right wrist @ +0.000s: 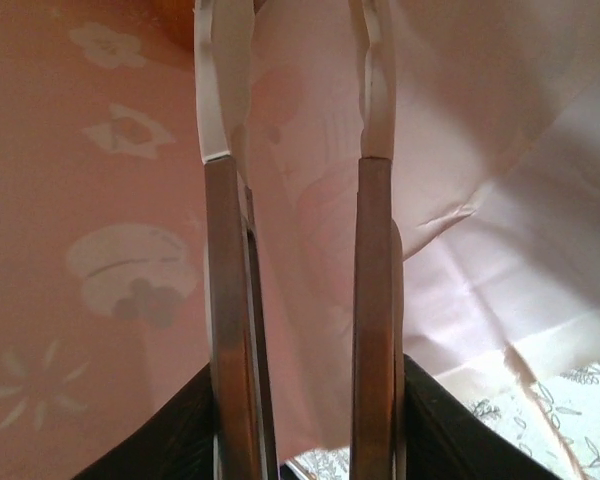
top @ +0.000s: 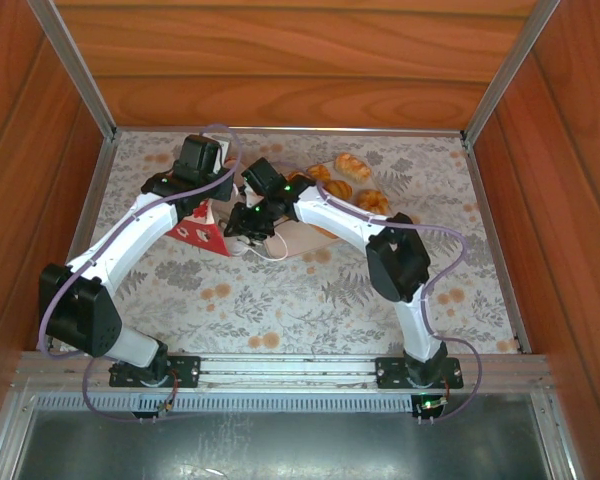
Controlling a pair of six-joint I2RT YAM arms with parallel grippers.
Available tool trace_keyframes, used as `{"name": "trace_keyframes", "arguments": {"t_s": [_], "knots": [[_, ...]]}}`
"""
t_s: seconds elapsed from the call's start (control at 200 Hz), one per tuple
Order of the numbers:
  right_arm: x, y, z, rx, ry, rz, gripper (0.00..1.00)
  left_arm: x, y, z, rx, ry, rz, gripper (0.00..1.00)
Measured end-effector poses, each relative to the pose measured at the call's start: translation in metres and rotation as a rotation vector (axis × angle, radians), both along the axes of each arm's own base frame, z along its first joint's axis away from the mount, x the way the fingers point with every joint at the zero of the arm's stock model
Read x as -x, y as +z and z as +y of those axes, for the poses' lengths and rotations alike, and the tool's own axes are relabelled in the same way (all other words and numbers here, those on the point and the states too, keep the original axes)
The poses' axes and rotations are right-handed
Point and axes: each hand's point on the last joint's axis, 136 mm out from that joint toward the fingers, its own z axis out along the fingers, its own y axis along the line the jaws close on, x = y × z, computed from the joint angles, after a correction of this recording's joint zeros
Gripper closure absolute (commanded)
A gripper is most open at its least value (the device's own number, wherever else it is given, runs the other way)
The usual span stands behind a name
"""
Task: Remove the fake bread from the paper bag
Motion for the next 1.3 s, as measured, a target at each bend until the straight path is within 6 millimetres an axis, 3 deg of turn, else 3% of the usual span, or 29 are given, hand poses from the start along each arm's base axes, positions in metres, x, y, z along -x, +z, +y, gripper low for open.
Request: {"name": "trace_keyframes", "arguments": {"t_s": [0.585,0.92,1.114,1.194,1.299], "knots": [[-0.023,-0.023,0.031,-0.058,-0.028,0.013,0.54,0.005,0.000,-0.015,0.029,-0.051,0.009,1.00],[-0.029,-0.021,0.037,-0.101,-0.053,0.033,0.47,0.009,-0.002,-0.019,0.032,-0.085,0.016,1.00],[-0.033,-0.029,0.041,-0.106,-0.071,0.043,0.47,0.011,-0.005,-0.020,0.033,-0.091,0.025,1.00],[-0.035,-0.032,0.043,-0.107,-0.079,0.042,0.49,0.012,-0.008,-0.019,0.030,-0.091,0.032,1.00],[-0.038,-0.033,0.044,-0.109,-0.093,0.033,0.65,0.012,-0.008,-0.020,0.031,-0.092,0.031,1.00]]}}
